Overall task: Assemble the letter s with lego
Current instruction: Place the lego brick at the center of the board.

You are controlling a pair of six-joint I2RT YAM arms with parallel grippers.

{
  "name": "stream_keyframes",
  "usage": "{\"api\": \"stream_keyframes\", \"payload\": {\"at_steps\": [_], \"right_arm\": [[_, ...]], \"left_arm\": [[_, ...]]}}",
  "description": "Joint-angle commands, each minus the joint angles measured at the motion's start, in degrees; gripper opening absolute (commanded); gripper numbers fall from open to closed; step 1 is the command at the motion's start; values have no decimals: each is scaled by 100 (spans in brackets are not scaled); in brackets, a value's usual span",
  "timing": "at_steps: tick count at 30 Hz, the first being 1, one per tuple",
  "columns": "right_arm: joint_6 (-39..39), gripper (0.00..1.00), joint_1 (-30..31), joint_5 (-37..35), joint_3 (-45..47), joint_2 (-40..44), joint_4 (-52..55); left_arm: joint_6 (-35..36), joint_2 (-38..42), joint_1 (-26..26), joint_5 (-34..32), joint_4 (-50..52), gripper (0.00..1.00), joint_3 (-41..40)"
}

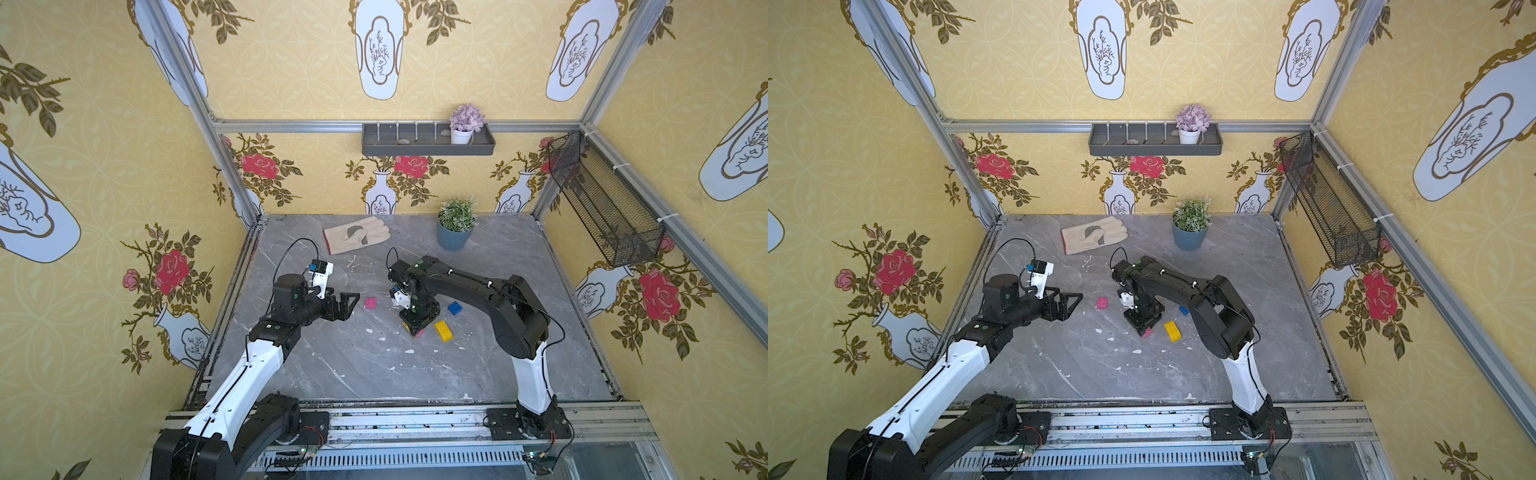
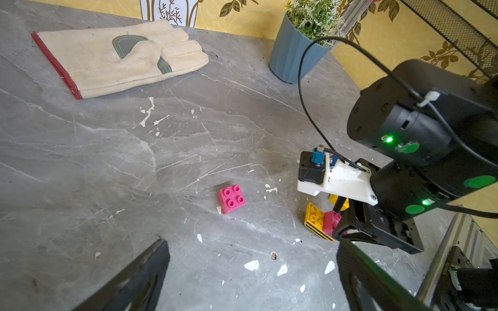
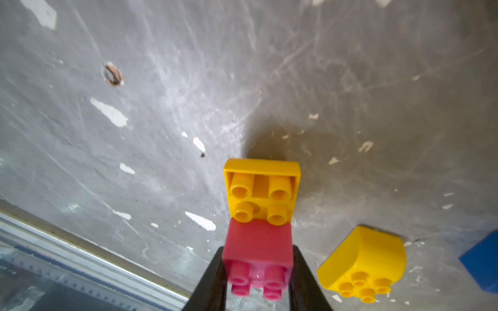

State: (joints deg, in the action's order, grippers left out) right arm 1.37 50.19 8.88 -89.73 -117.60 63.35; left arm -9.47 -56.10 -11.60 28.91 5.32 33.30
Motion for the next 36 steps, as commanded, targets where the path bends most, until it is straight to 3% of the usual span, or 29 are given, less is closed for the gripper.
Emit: {"api": "stream_keyframes", "payload": {"at_steps": [1,9,13,21,26,33,36], "right_arm": [[39,21,-12,132,96,13,27],[-2,20,-70,244,297,-131,-343],[-14,15,-80,266,369,-197,-437],[-61,16,-76,158,175,-248,-291],[-55,31,-96,19,-216,-124,-88],[-54,65,-176,-75,-593,39,20],[-51,68,-252,-69,-591,118,3]], "left_arm": [[7,-24,8,63,-128,99,-25],[3,-16,8,47,-91,99,-16],[7,-32,8,45,-97,99,-8],[8,-59,8,56,-102,99,-8],[11,-55,8,61,-102,99,-1],[15,-51,7,60,-110,99,6],[16,-43,7,62,-102,99,6]]}}
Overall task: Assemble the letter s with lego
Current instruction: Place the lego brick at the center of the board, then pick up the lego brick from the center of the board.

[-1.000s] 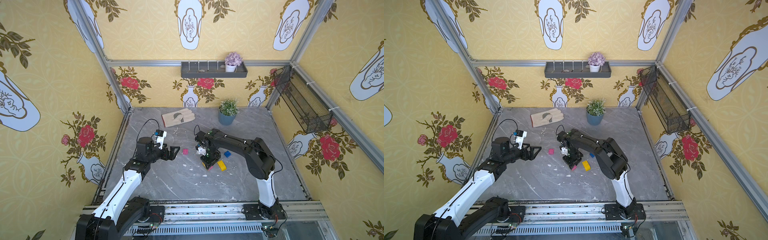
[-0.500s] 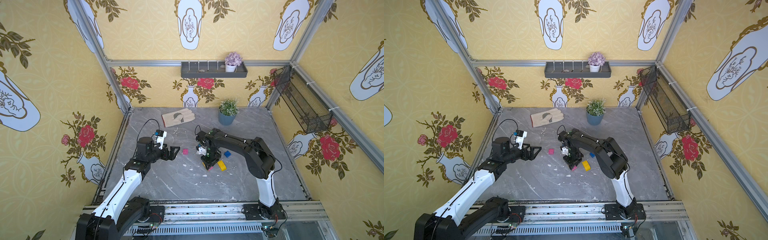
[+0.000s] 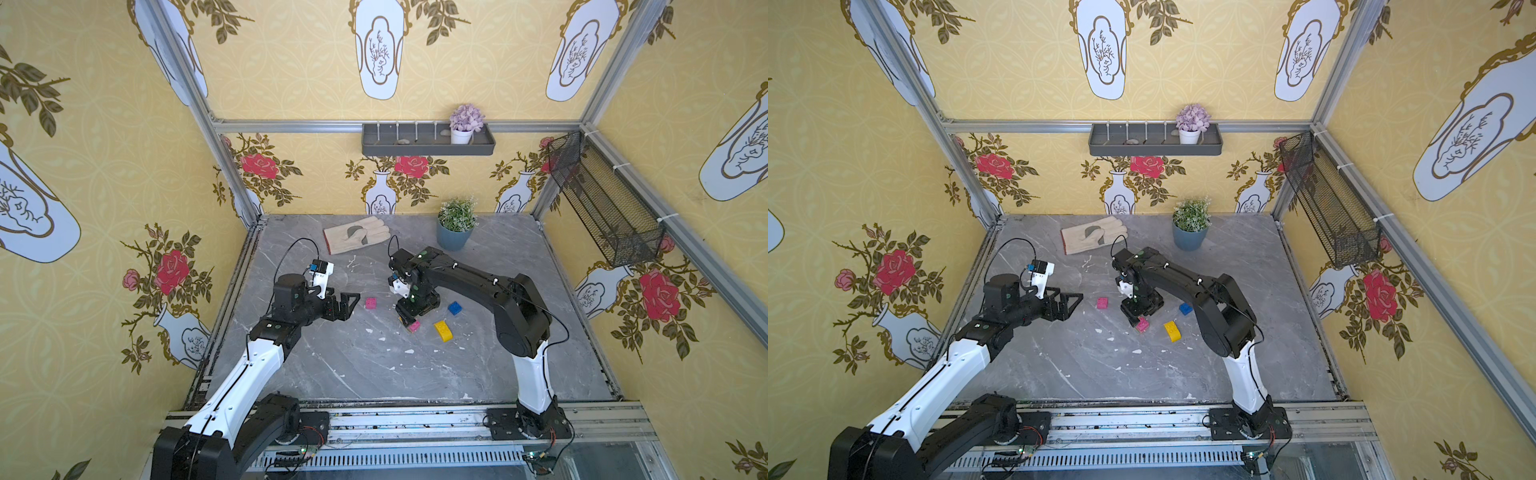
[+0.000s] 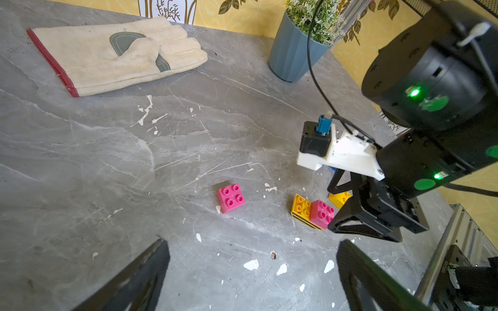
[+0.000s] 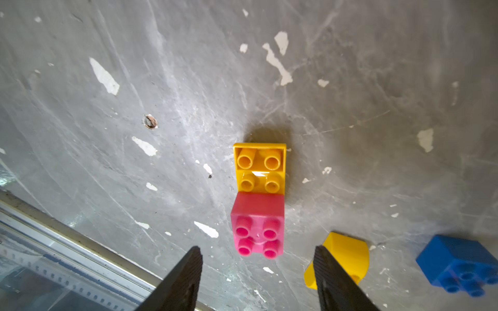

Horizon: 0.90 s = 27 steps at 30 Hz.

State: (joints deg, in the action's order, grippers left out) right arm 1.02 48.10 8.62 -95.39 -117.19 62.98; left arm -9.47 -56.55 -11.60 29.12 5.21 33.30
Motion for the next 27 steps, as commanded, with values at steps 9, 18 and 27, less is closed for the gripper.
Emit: {"api": "stream_keyframes", "payload": {"at_steps": [9,18,27], "right_arm": [[846,77,-799,-311,595,748,-280],[1067,82,-1720,-634,1504,1152,-464],[710,81,-1954,-625,1437,635,-796]], "left_arm": [[-18,-65,13,40,-132,100,6],[-46,-324,-280,10,-300,100,41],[-36,-368,-327,-21,-270,100,70]]}}
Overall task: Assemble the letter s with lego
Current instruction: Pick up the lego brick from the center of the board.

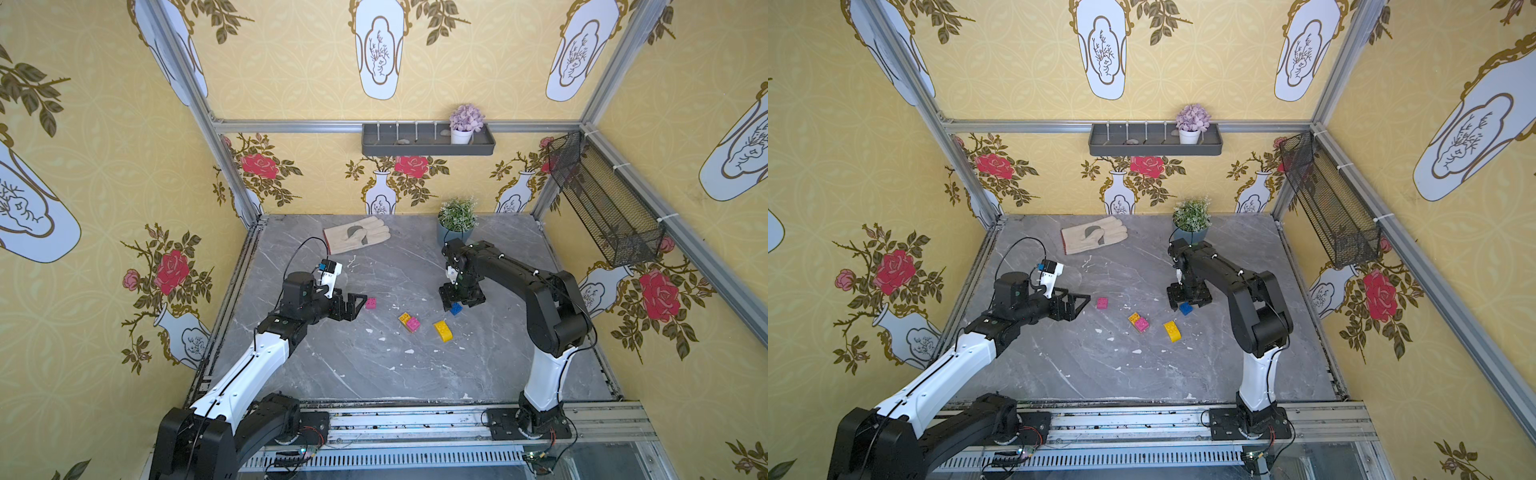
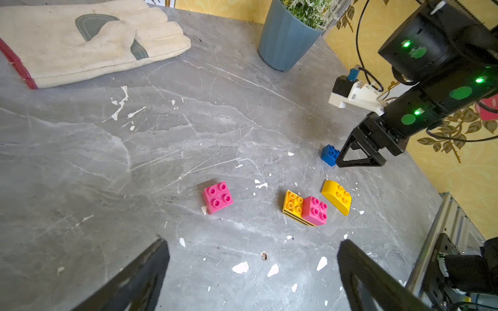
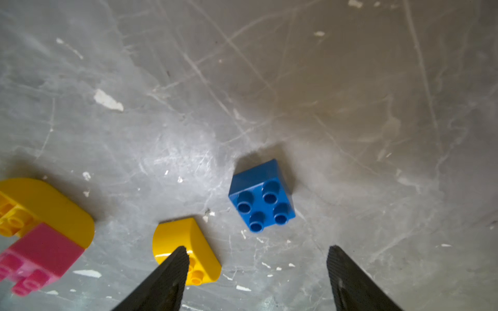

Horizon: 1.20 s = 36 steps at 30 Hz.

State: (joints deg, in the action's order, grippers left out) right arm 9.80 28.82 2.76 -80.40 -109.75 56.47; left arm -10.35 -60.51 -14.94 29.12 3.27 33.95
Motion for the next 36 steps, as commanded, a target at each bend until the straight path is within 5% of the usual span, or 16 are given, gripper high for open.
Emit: {"api": "stream_keyframes", "payload": {"at_steps": [1,36], "right_arm": [[-209,81,-54,-53,-89,-162,-159],[-218,43,149,-20,-36,-474,-408]], "left_arm": [[64,42,0,-38,-48,100,-2],[129,178,0,-188,147,100,-48]]}}
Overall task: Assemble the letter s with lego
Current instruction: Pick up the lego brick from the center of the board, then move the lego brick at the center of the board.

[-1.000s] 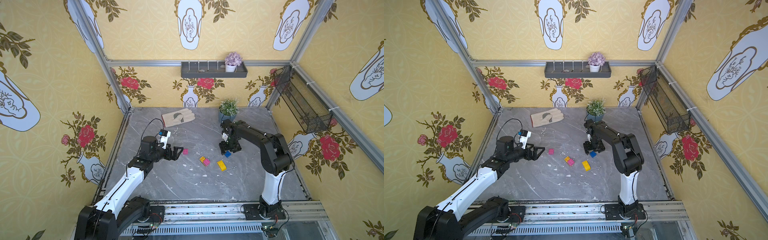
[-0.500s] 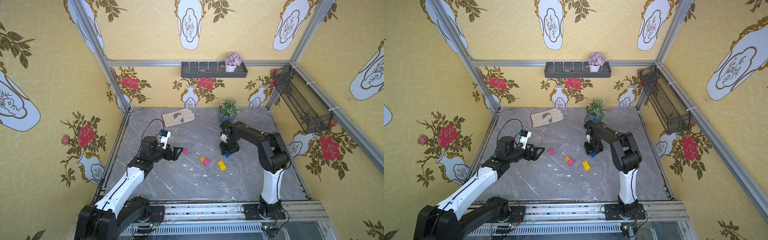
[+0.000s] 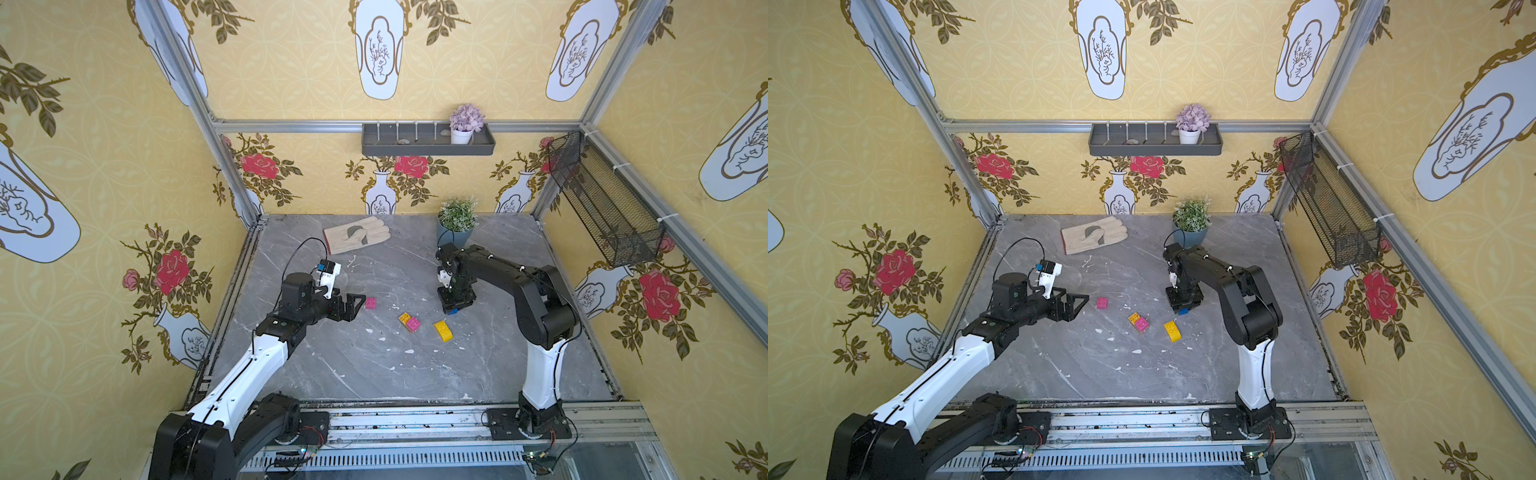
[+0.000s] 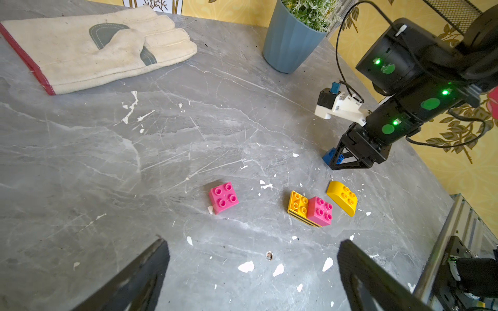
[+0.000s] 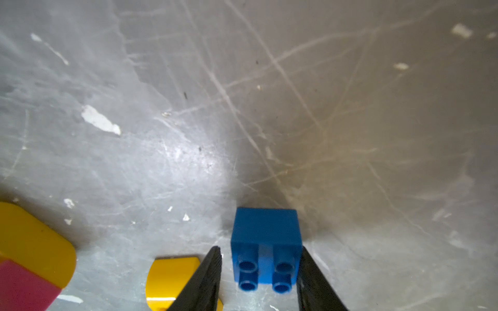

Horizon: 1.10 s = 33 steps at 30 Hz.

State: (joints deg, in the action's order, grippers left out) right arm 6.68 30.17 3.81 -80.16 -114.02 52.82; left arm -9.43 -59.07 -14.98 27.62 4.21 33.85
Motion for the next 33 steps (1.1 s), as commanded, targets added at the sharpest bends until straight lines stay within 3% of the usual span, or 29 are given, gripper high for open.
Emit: {"api": "stream_keyframes", "payload": {"at_steps": [1,10,15,24,33], "right_arm": [[97,42,10,-127,-78,-66,-43],[113,30,56,-301,-307,-88,24],[174,29,235,-167,-1173,-95,487],[1582,27,1214,929,-3136,-965,702],[2622,26,1594,1055,-3937,-1837,388]], "left_arm": [[38,44,1,-39,62,100,-36],[55,91,4,-71,107,100,-25],[-206,200,12,-209,33,100,-27],[-1258,696,67,-1365,-65,99,-341],[-1377,1338,163,-2145,304,99,-386]]}}
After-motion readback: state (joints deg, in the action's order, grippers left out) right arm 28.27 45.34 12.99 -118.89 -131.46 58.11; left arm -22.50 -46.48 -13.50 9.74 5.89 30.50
